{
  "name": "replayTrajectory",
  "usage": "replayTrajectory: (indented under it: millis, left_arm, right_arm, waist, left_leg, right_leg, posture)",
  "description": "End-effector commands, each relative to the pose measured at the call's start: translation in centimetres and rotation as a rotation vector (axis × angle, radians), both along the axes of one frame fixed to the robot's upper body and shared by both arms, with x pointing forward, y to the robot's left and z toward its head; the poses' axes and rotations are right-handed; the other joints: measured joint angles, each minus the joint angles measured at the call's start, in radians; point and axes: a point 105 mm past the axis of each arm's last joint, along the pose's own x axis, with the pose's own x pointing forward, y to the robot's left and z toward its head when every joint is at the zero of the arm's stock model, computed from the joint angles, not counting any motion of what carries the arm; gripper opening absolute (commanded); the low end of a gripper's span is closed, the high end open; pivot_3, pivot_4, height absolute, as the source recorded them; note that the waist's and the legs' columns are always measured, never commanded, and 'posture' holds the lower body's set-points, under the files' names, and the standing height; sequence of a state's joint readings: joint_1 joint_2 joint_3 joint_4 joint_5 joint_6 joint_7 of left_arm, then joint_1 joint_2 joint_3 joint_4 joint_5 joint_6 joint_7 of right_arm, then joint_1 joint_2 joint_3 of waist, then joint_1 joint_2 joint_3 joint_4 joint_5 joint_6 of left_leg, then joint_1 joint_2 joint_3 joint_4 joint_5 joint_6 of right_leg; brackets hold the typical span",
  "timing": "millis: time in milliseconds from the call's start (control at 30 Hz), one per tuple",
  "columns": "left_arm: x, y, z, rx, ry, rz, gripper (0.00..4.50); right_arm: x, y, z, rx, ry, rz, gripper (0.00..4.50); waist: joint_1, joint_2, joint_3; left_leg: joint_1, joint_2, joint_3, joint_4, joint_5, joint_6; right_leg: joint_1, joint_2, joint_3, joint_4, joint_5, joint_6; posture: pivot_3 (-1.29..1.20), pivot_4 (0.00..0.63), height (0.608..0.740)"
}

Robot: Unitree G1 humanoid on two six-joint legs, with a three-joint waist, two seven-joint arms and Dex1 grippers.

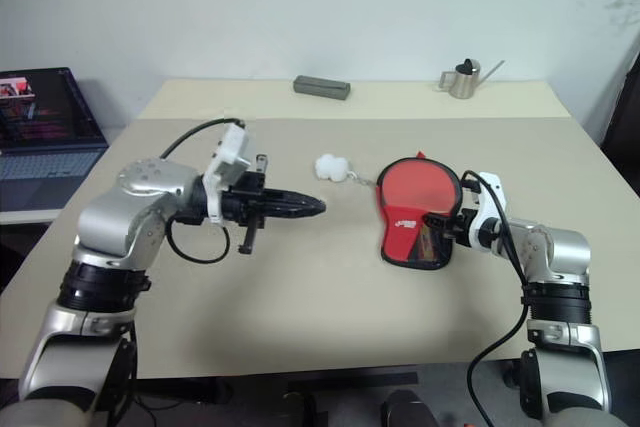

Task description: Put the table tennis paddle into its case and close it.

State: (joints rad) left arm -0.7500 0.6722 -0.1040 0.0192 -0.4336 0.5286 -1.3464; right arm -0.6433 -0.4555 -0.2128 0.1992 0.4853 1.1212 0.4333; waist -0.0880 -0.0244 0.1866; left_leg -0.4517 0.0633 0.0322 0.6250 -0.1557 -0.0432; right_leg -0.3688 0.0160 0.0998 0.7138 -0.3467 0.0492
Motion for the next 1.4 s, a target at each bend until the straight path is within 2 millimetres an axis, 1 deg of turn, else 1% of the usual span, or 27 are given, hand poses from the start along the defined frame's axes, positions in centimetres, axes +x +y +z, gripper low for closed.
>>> replayTrajectory:
  millis: [33, 100, 200, 367, 533, 600, 633, 933, 1000, 1100, 1200, 1300, 1400]
  left_arm:
    - [0.2, 0.1, 0.4, 0.051, -0.058, -0.005, 0.0]
    - [0.4, 0.1, -0.2, 0.094, -0.075, 0.001, 0.0]
    - [0.7, -0.3, 0.0, 0.082, -0.08, 0.013, 0.0]
    - [0.9, -0.7, 0.2, 0.085, -0.091, 0.023, 0.0]
    - [1.0, -0.7, 0.3, 0.084, -0.091, 0.036, 0.0]
    - [0.9, -0.7, 0.2, 0.087, -0.089, 0.037, 0.0]
    - [0.9, -0.7, 0.1, 0.091, -0.087, 0.035, 0.0]
    - [0.1, 0.2, -0.1, 0.126, -0.079, 0.022, 0.0]
    - [0.1, 0.3, 0.1, 0.125, -0.081, 0.026, 0.0]
    - [0.1, 0.4, 0.2, 0.124, -0.082, 0.03, 0.0]
    - [0.0, 0.3, 0.1, 0.124, -0.078, 0.026, 0.0]
    - [-0.4, 0.2, 0.0, 0.125, -0.069, 0.004, 0.0]
    - [-1.6, 0.2, -0.2, 0.131, -0.051, -0.06, 0.0]
  right_arm:
    - [0.1, 0.5, 0.0, 0.023, 0.01, 0.012, 4.48]
    - [0.1, 0.5, -0.2, 0.032, 0.019, 0.008, 4.48]
    - [0.0, 0.5, -0.2, 0.05, 0.029, 0.002, 3.89]
    - [0.0, 0.6, -0.3, 0.068, 0.045, -0.006, 2.2]
    - [-0.1, 0.5, -0.4, 0.075, 0.055, -0.028, 0.58]
    - [-0.1, 0.4, -0.4, 0.083, 0.06, -0.041, 0.12]
    - [-0.2, 0.4, -0.4, 0.087, 0.064, -0.044, 0.01]
    - [-1.9, 1.2, -1.0, 0.154, 0.143, -0.052, 0.01]
    - [-2.2, 1.4, -0.8, 0.164, 0.149, -0.048, 0.01]
    - [-2.7, 1.4, -0.5, 0.159, 0.154, -0.038, 0.01]
    - [-3.4, 1.2, -0.7, 0.141, 0.172, -0.027, 0.01]
    - [-4.2, 1.0, -0.9, 0.122, 0.195, -0.007, 0.01]
    - [-5.2, 0.9, -1.1, 0.097, 0.221, 0.022, 0.01]
  waist:
    - [0.0, 0.0, 0.0]
    - [0.0, 0.0, 0.0]
    - [0.0, 0.0, 0.0]
    - [0.001, 0.0, 0.0]
    - [0.0, 0.0, 0.0]
    - [0.0, 0.0, 0.0]
    - [0.0, 0.0, 0.0]
    - [0.002, 0.0, 0.0]
    - [0.004, 0.0, 0.0]
    - [0.005, 0.0, 0.0]
    - [0.005, 0.0, 0.0]
    - [0.007, 0.0, 0.0]
    - [0.008, 0.0, 0.0]
  left_leg:
    - [0.0, 0.0, 0.0, 0.0, 0.0, 0.0]
    - [0.0, 0.0, 0.0, 0.0, 0.0, 0.0]
    - [0.0, 0.0, 0.0, 0.0, 0.0, 0.0]
    - [0.0, 0.0, 0.0, -0.001, 0.0, 0.0]
    - [0.0, 0.0, 0.0, -0.001, 0.0, 0.0]
    - [0.0, 0.0, 0.0, -0.001, 0.0, 0.0]
    - [0.0, 0.0, 0.0, -0.001, 0.0, 0.0]
    - [0.0, 0.0, 0.0, -0.004, 0.0, 0.0]
    - [0.0, 0.0, 0.0, -0.006, 0.0, 0.0]
    - [0.0, 0.0, 0.0, -0.009, 0.0, 0.0]
    - [0.0, 0.0, 0.0, -0.012, 0.0, 0.0]
    - [0.0, 0.0, 0.0, -0.014, 0.0, 0.0]
    - [-0.001, 0.0, 0.0, -0.016, 0.0, 0.0]
  right_leg:
    - [0.0, 0.0, 0.0, 0.0, 0.0, 0.0]
    - [0.0, 0.0, 0.0, 0.0, 0.0, 0.0]
    - [0.0, 0.0, 0.0, 0.0, 0.0, 0.0]
    - [-0.001, 0.0, 0.0, 0.0, 0.0, 0.0]
    - [-0.001, 0.0, 0.0, 0.0, 0.0, 0.0]
    - [-0.001, 0.0, 0.0, 0.0, 0.0, 0.0]
    - [0.0, 0.0, 0.0, 0.0, 0.0, 0.0]
    - [-0.001, 0.0, 0.0, -0.001, 0.0, -0.001]
    - [-0.002, 0.0, -0.001, -0.002, 0.0, -0.001]
    - [-0.002, 0.0, 0.0, -0.003, 0.0, -0.001]
    - [-0.003, 0.0, 0.0, -0.005, -0.001, -0.002]
    - [-0.003, 0.0, -0.001, -0.008, -0.001, -0.002]
    - [-0.003, 0.0, -0.001, -0.011, -0.001, -0.002]
  posture:
    - [0.0, 0.15, 0.74]
    - [0.0, 0.15, 0.74]
    - [0.0, 0.15, 0.74]
    - [0.0, 0.15, 0.74]
    - [0.0, 0.15, 0.74]
    - [0.0, 0.15, 0.74]
    - [0.0, 0.15, 0.74]
    - [0.0, 0.15, 0.74]
    - [0.0, 0.15, 0.74]
    - [0.0, 0.15, 0.74]
    - [0.0, 0.15, 0.74]
    - [0.0, 0.15, 0.74]
    - [0.0, 0.15, 0.74]
